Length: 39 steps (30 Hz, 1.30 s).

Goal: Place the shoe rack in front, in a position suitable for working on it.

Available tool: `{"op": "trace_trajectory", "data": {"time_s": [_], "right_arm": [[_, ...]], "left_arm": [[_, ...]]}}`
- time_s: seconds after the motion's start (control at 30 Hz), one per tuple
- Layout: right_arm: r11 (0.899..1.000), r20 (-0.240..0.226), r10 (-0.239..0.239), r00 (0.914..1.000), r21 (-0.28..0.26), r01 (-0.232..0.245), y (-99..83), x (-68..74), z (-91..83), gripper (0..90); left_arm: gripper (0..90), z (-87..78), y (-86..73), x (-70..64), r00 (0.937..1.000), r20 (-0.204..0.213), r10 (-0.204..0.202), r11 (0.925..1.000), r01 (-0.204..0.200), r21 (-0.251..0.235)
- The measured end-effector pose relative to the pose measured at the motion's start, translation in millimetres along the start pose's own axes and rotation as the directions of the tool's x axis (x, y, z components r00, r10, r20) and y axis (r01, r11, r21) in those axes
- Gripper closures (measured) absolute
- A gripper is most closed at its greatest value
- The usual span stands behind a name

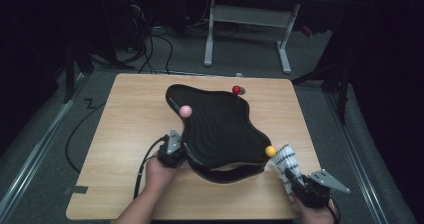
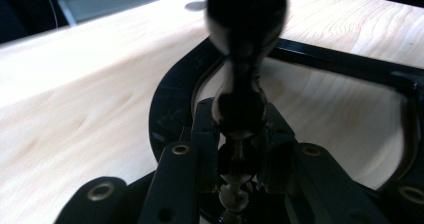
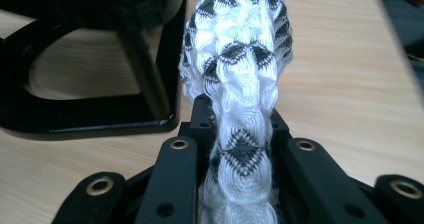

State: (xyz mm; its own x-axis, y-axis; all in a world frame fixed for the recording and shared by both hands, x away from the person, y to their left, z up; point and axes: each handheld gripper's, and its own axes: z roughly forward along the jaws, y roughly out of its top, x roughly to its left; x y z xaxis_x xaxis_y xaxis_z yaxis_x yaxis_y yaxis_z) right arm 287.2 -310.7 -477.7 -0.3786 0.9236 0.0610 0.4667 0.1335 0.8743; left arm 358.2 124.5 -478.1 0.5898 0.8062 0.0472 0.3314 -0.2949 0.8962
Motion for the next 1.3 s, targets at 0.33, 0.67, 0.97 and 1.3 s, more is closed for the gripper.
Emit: {"op": "trace_trajectory", "data": {"time_s": [0.33, 0.67, 0.97, 1.3], "right_arm": [[0.988, -0.105, -0.151, 0.9829, -0.009, 0.151, 18.3, 53.7, 31.3, 75.3], [0.974, -0.116, -0.225, 0.9676, -0.045, 0.221, 21.3, 72.9, 14.5, 75.6], [0.957, -0.161, -0.285, 0.9451, -0.099, 0.271, 22.6, 99.7, 0.7, 76.7], [0.955, -0.171, -0.281, 0.9443, -0.146, 0.258, 24.6, 94.2, 0.2, 76.3]], "left_arm": [[61.3, -29.5, -31.8, 11.8, 0.9998, -0.003, -0.017, 0.9982, 0.017, -0.057], [74.4, -24.1, -29.6, 16.3, 0.9992, -0.006, -0.040, 0.9975, 0.040, -0.059], [74.5, -22.0, -29.0, 11.3, 0.9999, -0.005, -0.016, 0.9980, 0.016, -0.060], [74.6, -21.5, -28.9, 1.7, 0.9997, -0.007, 0.024, 0.9977, -0.025, -0.062]]}}
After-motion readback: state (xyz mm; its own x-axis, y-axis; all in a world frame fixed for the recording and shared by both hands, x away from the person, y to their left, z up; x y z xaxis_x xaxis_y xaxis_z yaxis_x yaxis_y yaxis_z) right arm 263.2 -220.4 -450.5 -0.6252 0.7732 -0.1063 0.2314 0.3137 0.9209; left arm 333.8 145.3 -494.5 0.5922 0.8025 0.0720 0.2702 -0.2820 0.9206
